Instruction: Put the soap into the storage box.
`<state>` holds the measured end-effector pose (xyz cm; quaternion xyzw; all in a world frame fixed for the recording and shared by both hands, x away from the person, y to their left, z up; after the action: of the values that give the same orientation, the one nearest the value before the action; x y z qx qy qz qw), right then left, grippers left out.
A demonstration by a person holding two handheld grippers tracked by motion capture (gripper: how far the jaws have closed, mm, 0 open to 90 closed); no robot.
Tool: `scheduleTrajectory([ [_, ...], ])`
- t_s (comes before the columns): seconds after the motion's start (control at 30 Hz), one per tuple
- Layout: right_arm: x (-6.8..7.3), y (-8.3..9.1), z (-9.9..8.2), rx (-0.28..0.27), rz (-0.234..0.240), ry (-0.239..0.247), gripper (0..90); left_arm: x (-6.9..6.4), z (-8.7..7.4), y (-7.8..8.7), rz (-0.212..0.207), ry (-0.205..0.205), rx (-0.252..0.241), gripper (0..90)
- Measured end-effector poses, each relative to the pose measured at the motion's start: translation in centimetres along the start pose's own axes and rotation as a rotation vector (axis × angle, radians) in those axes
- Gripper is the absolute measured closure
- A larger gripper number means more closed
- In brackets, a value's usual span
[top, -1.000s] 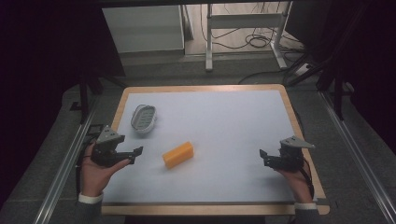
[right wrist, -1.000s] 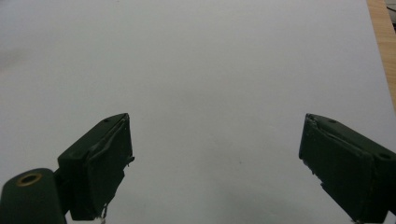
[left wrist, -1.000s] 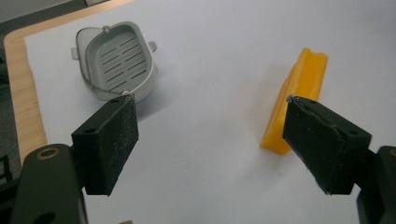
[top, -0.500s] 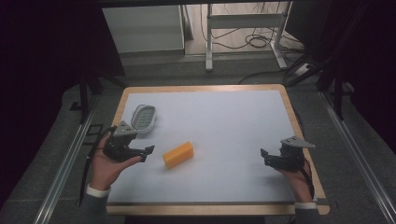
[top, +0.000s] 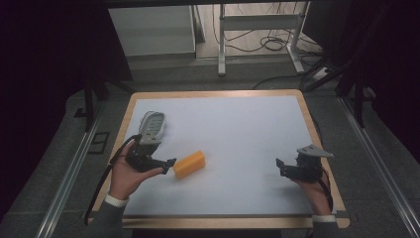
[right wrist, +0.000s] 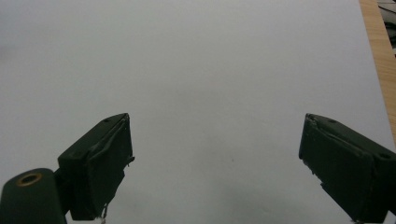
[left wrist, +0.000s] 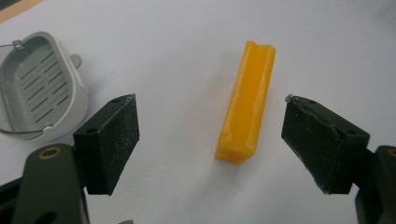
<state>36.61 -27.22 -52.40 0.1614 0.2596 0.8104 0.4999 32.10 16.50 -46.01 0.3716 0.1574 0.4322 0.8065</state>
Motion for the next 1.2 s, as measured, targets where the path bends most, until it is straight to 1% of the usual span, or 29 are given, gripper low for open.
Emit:
scheduleTrajectory([
  [0.03, 0.0, -0.1, 0.0, 0.003, -0.001, 0.002, 9.6, -0.2, 0.1, -0.3, -0.003, -0.012, 0.012, 19.5],
  [0.1, 0.0, -0.1, -0.1, 0.005, -0.003, 0.003, 9.6, -0.6, 0.3, -0.4, -0.002, -0.03, 0.022, 19.6],
  [0.13, 0.0, -0.1, -0.1, 0.006, -0.003, 0.003, 9.6, -0.6, 0.3, -0.4, -0.002, -0.03, 0.022, 19.7],
  [0.17, 0.0, -0.1, -0.1, 0.006, -0.003, 0.003, 9.6, -1.0, 0.6, -0.4, -0.009, -0.044, 0.027, 19.7],
  [0.23, 0.0, 0.0, -0.1, 0.003, -0.004, 0.0, 9.6, -1.4, 0.8, -0.7, -0.014, -0.054, 0.039, 19.7],
  [0.33, 0.0, 0.0, -0.1, 0.005, -0.005, 0.002, 9.6, -1.8, 0.8, -1.5, -0.024, -0.06, 0.065, 19.9],
  [0.43, 0.0, -0.1, -0.1, 0.007, -0.001, 0.003, 9.6, -2.1, 0.8, -2.6, -0.037, -0.056, 0.097, 19.9],
  [0.5, 0.0, -0.2, -0.2, 0.007, -0.004, 0.004, 9.6, -2.3, 0.8, -3.3, -0.045, -0.064, 0.119, 20.5],
  [0.53, 0.0, -0.3, -0.2, 0.009, -0.006, 0.006, 9.6, -2.3, 0.8, -3.3, -0.045, -0.064, 0.119, 20.9],
  [0.57, 0.0, -0.3, -0.2, 0.011, -0.003, 0.005, 9.6, -2.3, 0.8, -4.0, -0.048, -0.066, 0.13, 21.6],
  [0.63, -0.1, -0.4, -0.3, 0.014, -0.003, 0.003, 9.6, -2.3, 0.8, -4.8, -0.053, -0.067, 0.148, 23.8],
  [0.67, -0.1, -0.4, -0.3, 0.014, -0.003, 0.003, 9.6, -2.3, 0.8, -4.8, -0.053, -0.067, 0.148, 26.0],
  [0.7, -0.1, -0.4, -0.4, 0.016, -0.005, 0.003, 9.6, -2.4, 0.7, -5.6, -0.062, -0.065, 0.17, 29.1],
  [0.73, -0.1, -0.4, -0.4, 0.016, -0.006, 0.005, 9.6, -2.5, 0.7, -5.9, -0.056, -0.066, 0.177, 30.3],
  [0.77, -0.2, -0.4, -0.4, 0.016, -0.006, 0.005, 9.6, -2.5, 0.7, -6.1, -0.051, -0.067, 0.184, 31.1],
  [0.87, -0.3, -0.5, -0.4, 0.018, -0.008, 0.003, 9.6, -2.7, 0.7, -6.6, -0.059, -0.068, 0.195, 34.3],
  [0.9, -0.3, -0.5, -0.5, 0.02, -0.008, 0.003, 9.5, -2.8, 0.6, -7.2, -0.065, -0.068, 0.208, 35.8],
  [0.93, -0.3, -0.5, -0.5, 0.023, -0.01, 0.003, 9.6, -2.8, 0.6, -7.2, -0.065, -0.068, 0.208, 37.3],
  [0.97, -0.3, -0.6, -0.5, 0.023, -0.009, 0.003, 9.5, -2.9, 0.5, -7.7, -0.067, -0.076, 0.228, 38.6],
  [1.03, -0.2, -0.7, -0.5, 0.025, -0.007, 0.003, 9.6, -3.0, 0.4, -8.1, -0.077, -0.077, 0.25, 42.4],
  [1.07, -0.2, -0.7, -0.5, 0.025, -0.007, 0.003, 9.6, -3.0, 0.4, -8.1, -0.077, -0.077, 0.25, 44.8],
  [1.1, -0.2, -0.7, -0.6, 0.028, -0.008, 0.008, 9.5, -3.2, 0.3, -8.3, -0.089, -0.077, 0.266, 46.4],
  [1.2, -0.1, -0.9, -0.6, 0.033, -0.006, 0.008, 9.6, -3.3, 0.2, -8.6, -0.086, -0.09, 0.28, 49.4],
])
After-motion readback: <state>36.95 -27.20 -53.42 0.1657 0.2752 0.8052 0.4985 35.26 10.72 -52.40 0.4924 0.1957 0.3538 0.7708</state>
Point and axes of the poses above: each handheld gripper's, and its own axes: y roughly backward along the jaws, z roughly out of its top, x roughly to its left, the point moved 5 cm from there along -y, roughly forward along the jaws, and after that the axes turned 4 degrees about z, right-handed, at the moved point
